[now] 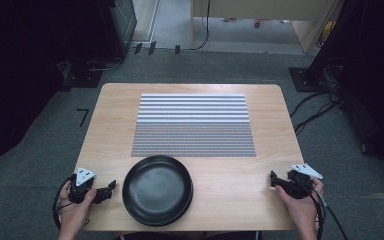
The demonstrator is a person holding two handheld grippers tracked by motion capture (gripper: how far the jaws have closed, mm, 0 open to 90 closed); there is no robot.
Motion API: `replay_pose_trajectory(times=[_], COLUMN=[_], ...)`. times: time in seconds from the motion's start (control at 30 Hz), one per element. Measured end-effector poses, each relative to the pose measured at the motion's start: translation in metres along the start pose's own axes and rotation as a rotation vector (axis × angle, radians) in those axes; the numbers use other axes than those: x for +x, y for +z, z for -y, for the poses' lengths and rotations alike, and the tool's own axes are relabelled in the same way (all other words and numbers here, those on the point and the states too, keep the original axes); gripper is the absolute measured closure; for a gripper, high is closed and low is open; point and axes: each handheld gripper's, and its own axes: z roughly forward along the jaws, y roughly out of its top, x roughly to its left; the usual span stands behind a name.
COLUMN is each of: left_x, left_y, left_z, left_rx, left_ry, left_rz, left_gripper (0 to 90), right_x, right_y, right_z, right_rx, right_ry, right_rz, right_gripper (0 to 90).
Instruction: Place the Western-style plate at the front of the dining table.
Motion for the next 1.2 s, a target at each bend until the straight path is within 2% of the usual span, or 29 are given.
replay_pose_trajectory(times=[0.13, 0.2, 0.3, 0.43, 0.6, 0.73, 0.8, 0.9, 1.03, 1.2], left_x=[0.003, 0.003, 0.001, 0.001, -0.001, -0.004, -0.005, -0.006, -0.010, -0.013], left_y=[0.002, 0.002, 0.003, 0.004, 0.006, 0.006, 0.004, 0.000, -0.006, -0.015], left_z=[-0.001, -0.002, -0.003, -0.004, -0.006, -0.008, -0.009, -0.012, -0.016, -0.022], left_rx=[0.001, 0.001, -0.001, 0.002, 0.005, 0.014, 0.014, 0.003, -0.011, -0.047], left_ry=[0.030, 0.029, 0.006, -0.001, -0.049, -0.069, -0.097, -0.118, -0.106, -0.165], left_rz=[0.035, 0.036, 0.011, 0.003, -0.044, -0.064, -0.052, -0.036, -0.042, 0.011], left_gripper=[9.6, 9.3, 8.9, 8.6, 8.7, 8.7, 8.7, 8.7, 8.7, 8.7], right_x=[0.002, 0.002, 0.004, 0.004, 0.005, 0.006, 0.006, 0.007, 0.009, 0.020], right_y=[0.000, 0.001, 0.002, 0.002, 0.002, 0.004, 0.005, 0.004, 0.003, -0.005], right_z=[0.000, 0.000, -0.001, -0.002, -0.002, -0.004, -0.004, -0.004, -0.006, -0.012], right_rx=[-0.002, -0.003, -0.006, -0.005, -0.007, -0.006, -0.010, -0.012, -0.006, -0.029], right_ry=[0.018, 0.024, 0.040, 0.039, 0.044, 0.052, 0.060, 0.071, 0.077, 0.068], right_rz=[0.017, 0.024, 0.039, 0.041, 0.047, 0.054, 0.062, 0.075, 0.074, 0.053], right_gripper=[14.8, 15.1, 15.3, 15.3, 15.4, 15.6, 17.4, 18.8, 19.0, 17.6])
